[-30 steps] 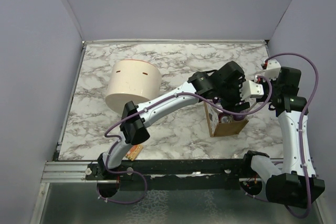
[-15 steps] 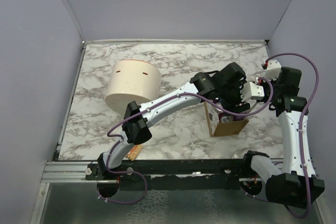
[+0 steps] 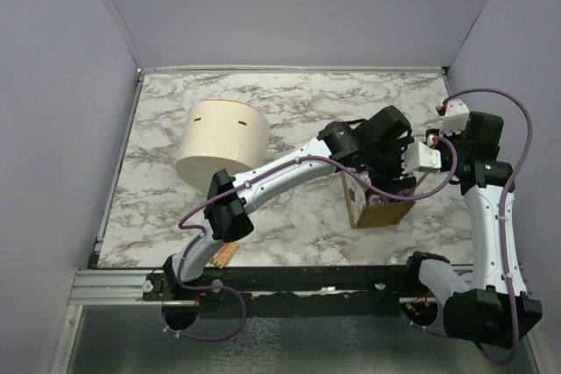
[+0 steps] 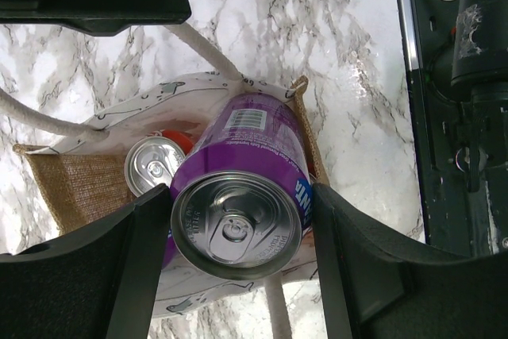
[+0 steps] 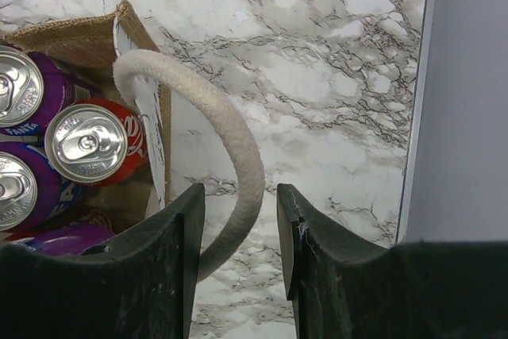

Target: Place the beverage into the canvas bag

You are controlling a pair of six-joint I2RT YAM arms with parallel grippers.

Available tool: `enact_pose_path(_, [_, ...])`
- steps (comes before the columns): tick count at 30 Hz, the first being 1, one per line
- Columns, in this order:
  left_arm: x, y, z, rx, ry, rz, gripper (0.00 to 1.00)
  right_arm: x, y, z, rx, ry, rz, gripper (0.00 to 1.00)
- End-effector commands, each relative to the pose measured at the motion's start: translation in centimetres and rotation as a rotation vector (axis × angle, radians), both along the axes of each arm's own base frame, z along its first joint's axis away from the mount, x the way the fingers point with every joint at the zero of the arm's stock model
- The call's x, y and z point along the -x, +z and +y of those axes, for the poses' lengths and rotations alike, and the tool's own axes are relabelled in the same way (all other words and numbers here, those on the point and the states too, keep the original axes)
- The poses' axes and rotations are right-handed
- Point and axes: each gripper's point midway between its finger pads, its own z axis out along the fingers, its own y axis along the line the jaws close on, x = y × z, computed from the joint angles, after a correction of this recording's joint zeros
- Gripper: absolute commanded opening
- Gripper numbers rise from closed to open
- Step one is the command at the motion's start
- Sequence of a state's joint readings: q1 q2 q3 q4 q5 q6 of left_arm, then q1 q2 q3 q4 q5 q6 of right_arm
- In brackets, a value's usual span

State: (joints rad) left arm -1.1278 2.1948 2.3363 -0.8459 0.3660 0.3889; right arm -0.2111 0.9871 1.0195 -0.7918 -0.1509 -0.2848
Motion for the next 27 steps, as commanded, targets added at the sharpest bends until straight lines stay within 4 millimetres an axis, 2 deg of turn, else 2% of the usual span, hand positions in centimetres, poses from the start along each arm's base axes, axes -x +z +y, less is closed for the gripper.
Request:
enact_pose_path(1, [2.7, 1.7, 0.9, -0.007, -0.066, 0.022, 0.0, -0.4, 0.9, 0.2, -0.006, 0.016, -0.042, 0.41])
enact_pose_path(12, [2.4, 2.7, 1.5, -0.004, -0.024, -0.006, 0.0, -0.3, 1.1, 0.6, -0.016, 0.03, -0.049, 0.41])
enact_pose_path(20, [1.9, 1.0, 0.0, 0.009, 0.056, 0.064, 0.0, 0.3, 2.3, 2.1, -0.046, 0.127, -0.022, 0.46])
enact_pose_path(27, [2.5, 0.7, -1.6, 0.069, 0.1, 0.173, 0.03, 0.5, 1.9, 2.5, -0.063, 0.145, -0.004, 0.47])
